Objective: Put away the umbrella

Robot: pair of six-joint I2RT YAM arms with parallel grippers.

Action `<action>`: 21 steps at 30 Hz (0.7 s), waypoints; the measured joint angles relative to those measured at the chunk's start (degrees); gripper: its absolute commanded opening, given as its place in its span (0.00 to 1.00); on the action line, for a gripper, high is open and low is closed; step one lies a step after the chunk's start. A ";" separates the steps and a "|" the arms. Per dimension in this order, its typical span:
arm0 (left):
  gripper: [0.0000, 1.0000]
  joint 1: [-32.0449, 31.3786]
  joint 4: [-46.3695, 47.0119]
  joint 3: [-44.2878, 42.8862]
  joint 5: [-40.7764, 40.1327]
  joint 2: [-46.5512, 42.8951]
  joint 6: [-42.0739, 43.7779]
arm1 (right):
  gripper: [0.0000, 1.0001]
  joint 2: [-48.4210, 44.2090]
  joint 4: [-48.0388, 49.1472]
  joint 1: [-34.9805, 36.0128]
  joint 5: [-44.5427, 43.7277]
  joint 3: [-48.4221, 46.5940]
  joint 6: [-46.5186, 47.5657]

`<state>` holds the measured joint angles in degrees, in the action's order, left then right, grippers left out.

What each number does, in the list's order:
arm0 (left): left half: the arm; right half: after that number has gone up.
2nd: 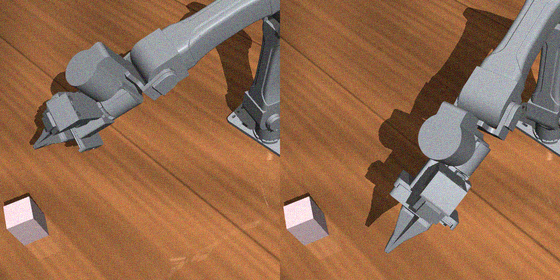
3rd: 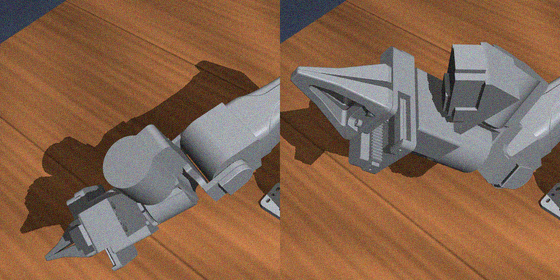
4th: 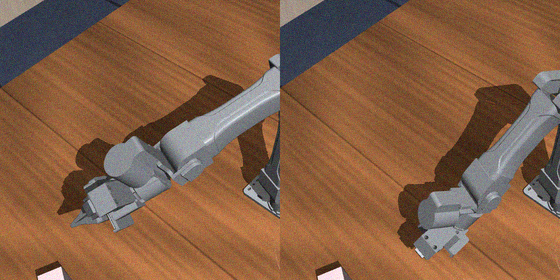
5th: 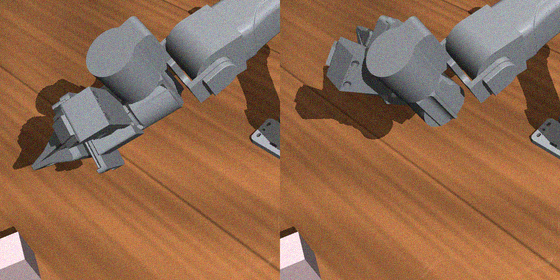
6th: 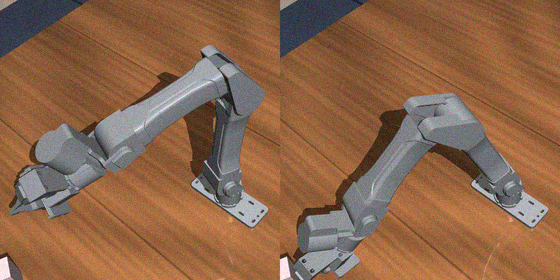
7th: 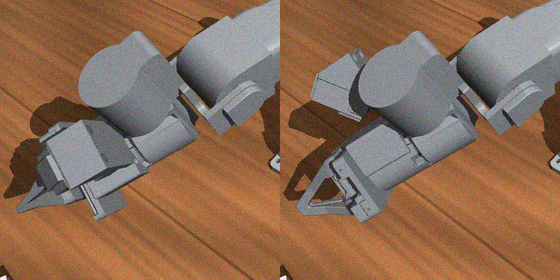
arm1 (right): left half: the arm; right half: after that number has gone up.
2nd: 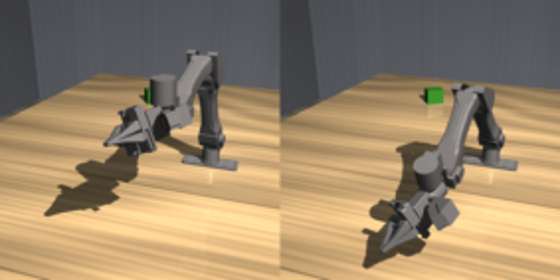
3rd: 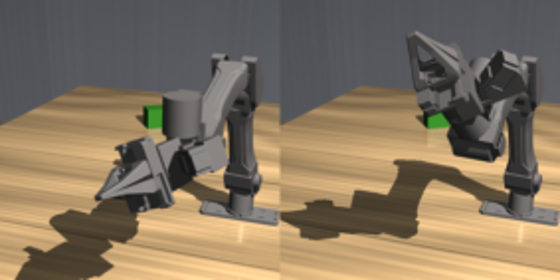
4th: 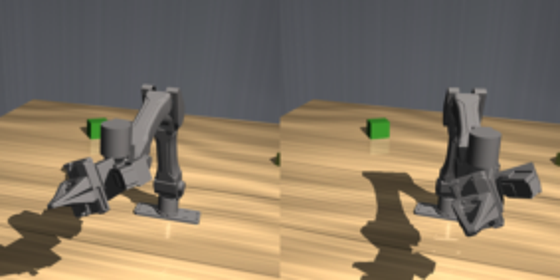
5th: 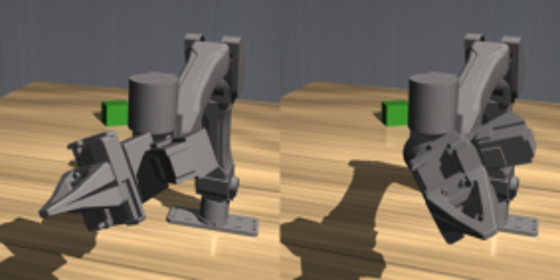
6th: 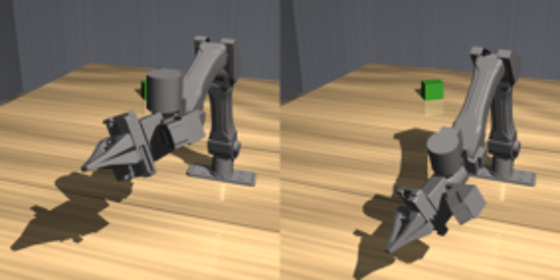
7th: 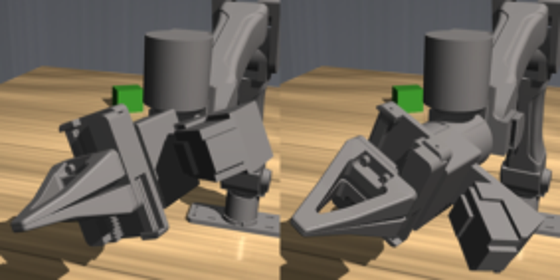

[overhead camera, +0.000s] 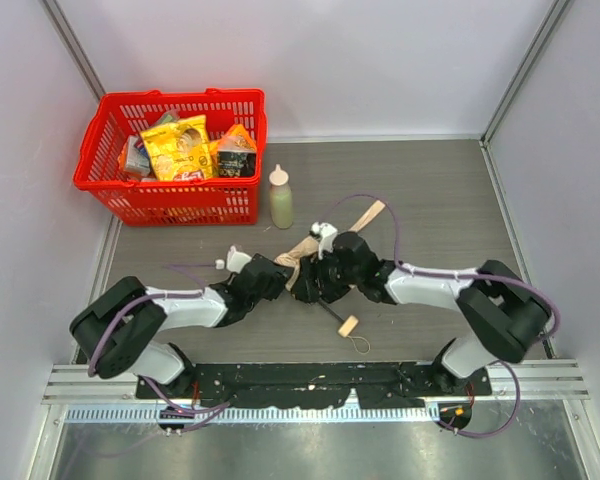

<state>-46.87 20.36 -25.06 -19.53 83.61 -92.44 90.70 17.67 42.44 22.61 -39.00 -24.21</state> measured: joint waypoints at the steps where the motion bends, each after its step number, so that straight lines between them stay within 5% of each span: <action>1: 0.00 0.00 -1.86 -0.63 0.28 -0.52 0.02 | 0.77 -2.43 -2.21 2.32 -4.15 0.09 2.05; 8: 0.00 0.00 -13.27 -5.16 2.67 -1.66 -0.33 | 0.78 -8.11 -0.79 20.90 -34.60 4.24 18.14; 17: 0.00 0.37 -17.42 -7.06 4.37 -0.74 -3.37 | 0.77 8.15 13.25 30.91 -62.31 3.72 31.76; 20: 0.00 0.42 -18.10 -7.06 4.90 -1.16 -4.42 | 0.55 14.88 18.16 31.85 -71.76 -0.07 33.55; 21: 0.00 0.92 -18.51 -7.06 5.40 -1.36 -4.68 | 0.38 16.15 18.93 32.04 -73.72 -0.59 33.59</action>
<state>-45.95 1.85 -32.12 -14.13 82.26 -97.12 106.85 36.60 74.48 -51.11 -39.59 9.39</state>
